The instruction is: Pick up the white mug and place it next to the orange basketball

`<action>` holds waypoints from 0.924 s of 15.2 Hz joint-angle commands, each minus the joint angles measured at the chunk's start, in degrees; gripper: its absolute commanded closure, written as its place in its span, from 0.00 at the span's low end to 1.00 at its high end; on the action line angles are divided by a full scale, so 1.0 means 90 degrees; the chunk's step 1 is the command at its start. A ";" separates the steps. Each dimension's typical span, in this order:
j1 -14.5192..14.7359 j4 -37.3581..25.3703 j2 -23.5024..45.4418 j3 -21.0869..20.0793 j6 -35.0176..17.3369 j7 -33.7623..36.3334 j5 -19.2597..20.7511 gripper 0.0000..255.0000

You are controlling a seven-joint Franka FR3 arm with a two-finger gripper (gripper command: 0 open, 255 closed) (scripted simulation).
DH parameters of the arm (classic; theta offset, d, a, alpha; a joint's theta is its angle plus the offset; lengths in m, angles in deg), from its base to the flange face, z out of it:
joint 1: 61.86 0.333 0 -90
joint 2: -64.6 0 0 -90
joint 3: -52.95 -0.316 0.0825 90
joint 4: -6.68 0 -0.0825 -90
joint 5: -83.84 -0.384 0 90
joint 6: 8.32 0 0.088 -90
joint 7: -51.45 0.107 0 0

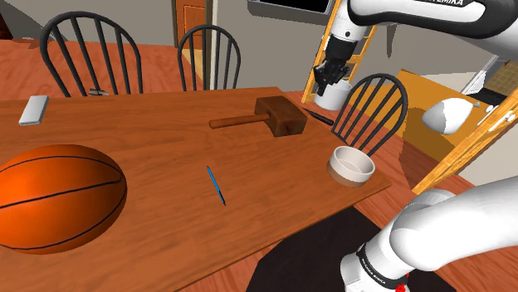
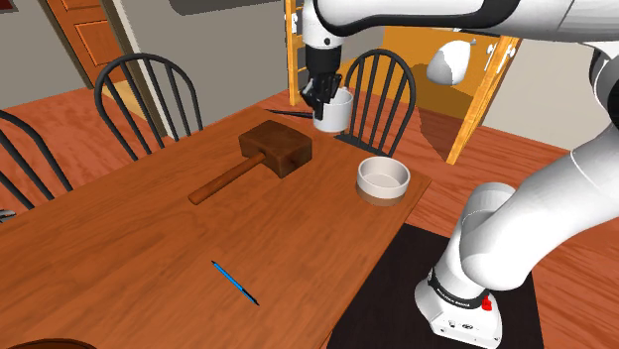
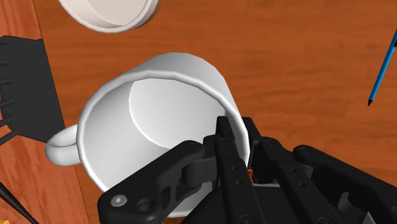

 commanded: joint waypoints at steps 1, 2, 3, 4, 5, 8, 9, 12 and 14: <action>0.0002 -0.0207 0.0025 -0.0005 0.0184 -0.0009 -0.0004 1.00; 0.0003 -0.0314 0.0047 -0.0007 0.0269 -0.0014 -0.0006 1.00; 0.0003 -0.0422 0.0070 -0.0008 0.0354 -0.0020 -0.0008 1.00; 0.0004 -0.0474 0.0081 -0.0009 0.0396 -0.0022 -0.0010 1.00; 0.0055 -0.0432 0.0033 -0.0120 0.0412 0.0133 -0.0043 1.00; 0.0209 -0.0341 -0.0076 -0.0456 0.0460 0.0599 -0.0156 1.00; 0.0260 -0.0325 -0.0098 -0.0570 0.0476 0.0754 -0.0196 1.00; 0.0412 -0.0319 -0.0125 -0.0912 0.0519 0.1222 -0.0322 1.00; 0.0510 -0.0349 -0.0108 -0.1144 0.0545 0.1535 -0.0406 1.00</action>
